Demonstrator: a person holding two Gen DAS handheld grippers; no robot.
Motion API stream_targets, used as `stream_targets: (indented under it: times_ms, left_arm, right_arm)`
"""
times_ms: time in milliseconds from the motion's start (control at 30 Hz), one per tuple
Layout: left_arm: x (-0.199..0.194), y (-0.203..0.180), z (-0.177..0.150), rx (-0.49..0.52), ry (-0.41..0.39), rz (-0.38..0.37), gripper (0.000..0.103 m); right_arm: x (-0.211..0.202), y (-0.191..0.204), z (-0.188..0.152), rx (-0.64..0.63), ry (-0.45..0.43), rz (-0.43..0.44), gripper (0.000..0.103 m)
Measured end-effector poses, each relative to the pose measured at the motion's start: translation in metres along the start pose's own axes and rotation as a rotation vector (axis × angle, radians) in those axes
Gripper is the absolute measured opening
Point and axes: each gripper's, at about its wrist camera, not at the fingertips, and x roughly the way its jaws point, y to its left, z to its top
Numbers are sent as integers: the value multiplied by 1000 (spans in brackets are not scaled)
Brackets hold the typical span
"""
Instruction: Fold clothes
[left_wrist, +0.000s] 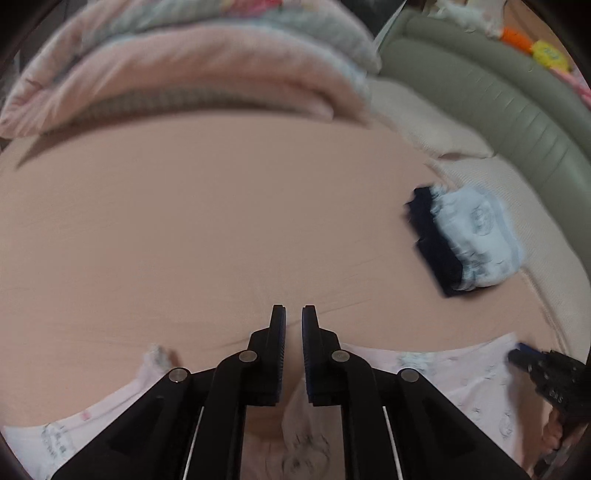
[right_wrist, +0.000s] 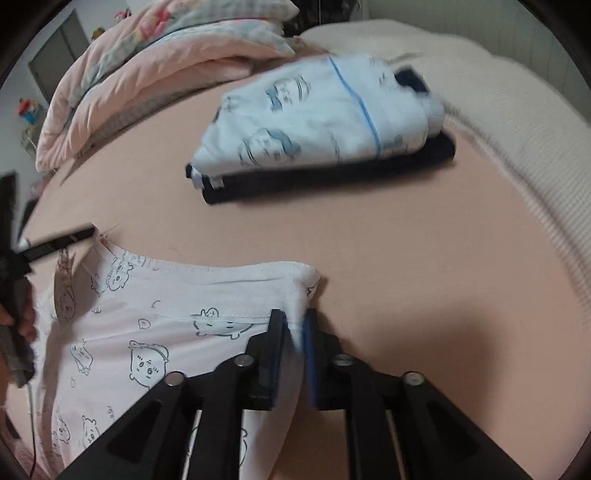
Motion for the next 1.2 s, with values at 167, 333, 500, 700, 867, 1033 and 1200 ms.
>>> stream_targets:
  times_ms: [167,333,500,700,867,1033,1200]
  left_arm:
    - [-1,-39,-32,238,160,-38,7]
    - [27,-39,-26,285,164,85,7]
    - [41,-31,-6,276,121,218,18]
    - [17,-38,-5,175,141,-68,18]
    - [50,-57,-11,289,206,11,19]
    - [44,-26,24,82,150,65,18]
    - [-26,-34,-7,125,155,-13,20]
  right_arm:
    - [-37,17,-3,-84,-76,29,25]
    - [-14,24,-14,-133,45,-15,25]
    - [-10,22,-15,-137,62,-35,25]
    - [-30,17,-11,-151,48,40,25]
    - [-26,28,-24,-249,153,49,25]
    - [-22,14,-21,-175,83,-37,25]
    - [-43,20,-29,-164,41,-28,25]
